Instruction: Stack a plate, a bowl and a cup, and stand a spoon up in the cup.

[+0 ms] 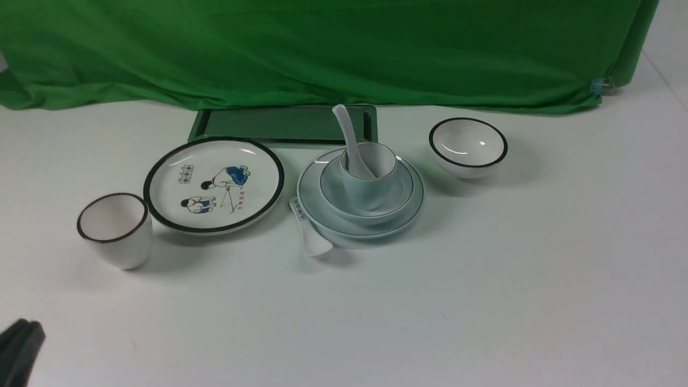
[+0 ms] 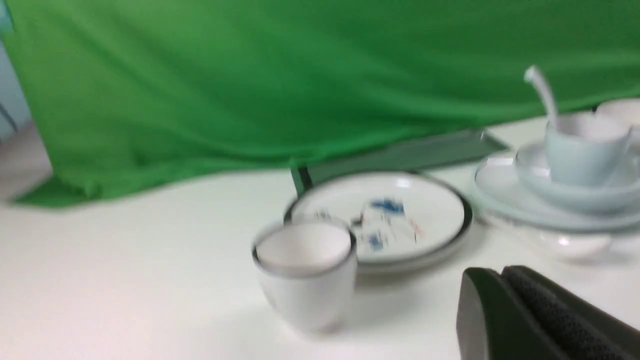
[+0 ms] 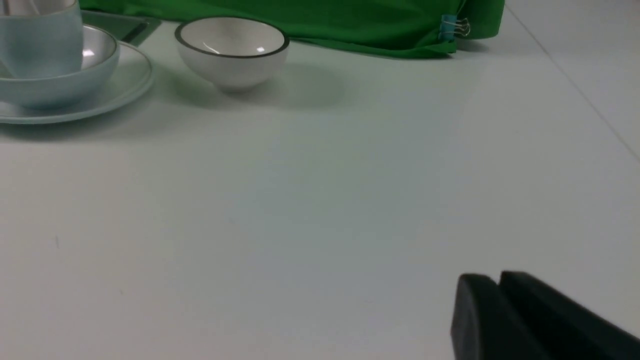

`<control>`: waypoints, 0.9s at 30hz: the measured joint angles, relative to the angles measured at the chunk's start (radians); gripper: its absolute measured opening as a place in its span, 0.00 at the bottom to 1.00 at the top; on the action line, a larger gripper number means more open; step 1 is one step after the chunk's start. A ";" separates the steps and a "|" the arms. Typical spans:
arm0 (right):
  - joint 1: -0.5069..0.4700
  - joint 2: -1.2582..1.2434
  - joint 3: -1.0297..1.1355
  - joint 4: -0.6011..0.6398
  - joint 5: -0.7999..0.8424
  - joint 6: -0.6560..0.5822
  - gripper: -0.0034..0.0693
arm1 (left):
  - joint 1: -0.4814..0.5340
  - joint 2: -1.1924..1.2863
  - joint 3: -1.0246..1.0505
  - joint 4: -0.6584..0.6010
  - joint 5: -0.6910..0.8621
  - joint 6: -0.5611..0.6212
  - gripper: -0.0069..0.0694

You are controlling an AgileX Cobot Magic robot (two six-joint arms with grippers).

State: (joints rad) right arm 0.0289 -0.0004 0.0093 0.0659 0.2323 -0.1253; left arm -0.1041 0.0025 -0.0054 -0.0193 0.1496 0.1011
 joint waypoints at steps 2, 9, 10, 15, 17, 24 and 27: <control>0.000 0.000 0.000 0.000 -0.001 0.000 0.17 | 0.006 0.000 0.008 -0.006 0.037 -0.054 0.05; 0.000 0.000 0.000 0.000 -0.001 0.000 0.19 | 0.006 0.000 0.012 -0.008 0.114 -0.075 0.05; 0.000 0.000 0.000 0.000 -0.001 0.000 0.19 | 0.006 0.000 0.012 -0.008 0.112 -0.075 0.05; 0.000 0.000 0.000 0.000 -0.001 0.000 0.21 | 0.006 0.000 0.012 -0.008 0.095 -0.071 0.05; 0.000 0.000 0.000 0.000 -0.001 0.000 0.21 | 0.006 0.000 0.012 -0.008 0.094 -0.070 0.05; 0.000 0.000 0.000 0.000 -0.001 0.001 0.22 | 0.009 0.000 0.012 -0.004 0.091 -0.066 0.05; 0.000 0.000 0.000 0.000 -0.001 0.000 0.22 | 0.026 0.000 0.012 -0.004 0.091 -0.066 0.05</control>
State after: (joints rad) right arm 0.0289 -0.0004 0.0093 0.0659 0.2308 -0.1251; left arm -0.0782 0.0025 0.0066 -0.0230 0.2407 0.0351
